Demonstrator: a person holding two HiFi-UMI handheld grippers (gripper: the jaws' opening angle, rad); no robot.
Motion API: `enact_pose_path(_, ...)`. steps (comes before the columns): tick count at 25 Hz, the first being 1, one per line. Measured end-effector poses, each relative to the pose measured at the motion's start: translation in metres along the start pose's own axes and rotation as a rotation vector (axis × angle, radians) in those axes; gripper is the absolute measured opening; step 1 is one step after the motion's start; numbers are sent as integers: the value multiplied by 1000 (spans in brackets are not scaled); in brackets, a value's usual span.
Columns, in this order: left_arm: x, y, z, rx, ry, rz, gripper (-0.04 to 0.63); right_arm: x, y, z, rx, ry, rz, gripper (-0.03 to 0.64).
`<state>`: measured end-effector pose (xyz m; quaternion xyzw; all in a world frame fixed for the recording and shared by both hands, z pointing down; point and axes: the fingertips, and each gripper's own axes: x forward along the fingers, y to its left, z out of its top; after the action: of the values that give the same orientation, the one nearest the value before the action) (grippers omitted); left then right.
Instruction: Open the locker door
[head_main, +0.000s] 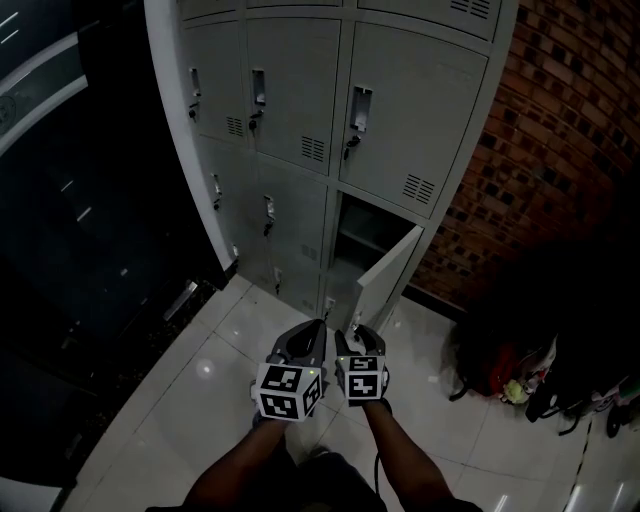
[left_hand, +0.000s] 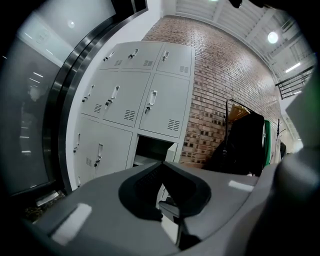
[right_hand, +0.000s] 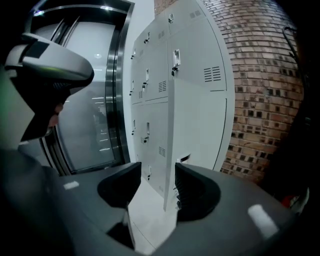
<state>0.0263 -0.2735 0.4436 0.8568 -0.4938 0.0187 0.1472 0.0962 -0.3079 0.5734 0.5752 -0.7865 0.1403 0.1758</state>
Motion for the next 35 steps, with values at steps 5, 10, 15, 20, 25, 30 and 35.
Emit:
enact_pose_path(5,-16,-10,11,-8,3,0,5,-33,7,25,0,-38,-3,159)
enact_pose_path(10,-32,-13,19,-17,-5,-11,5,-57,18,39,-20,-57,-12,110)
enact_pose_path(15,-57,-13,24,-8,-23,-21,5,-79,38,48,-34,-86,-16,89)
enact_pose_path(20,-94,-11,29,-7,-36,-21,5,-116,68,58,-19,-137,-30,40)
enact_pose_path(25,-137,-15,31,8,-53,-29,5,-159,99,69,-17,-203,-41,14)
enact_pose_path(30,-178,-27,28,9,-67,-47,5,-206,124,74,-13,-248,-51,8)
enact_pose_path(35,-217,-47,19,24,-71,-74,5,-255,150,71,-33,-289,-64,0)
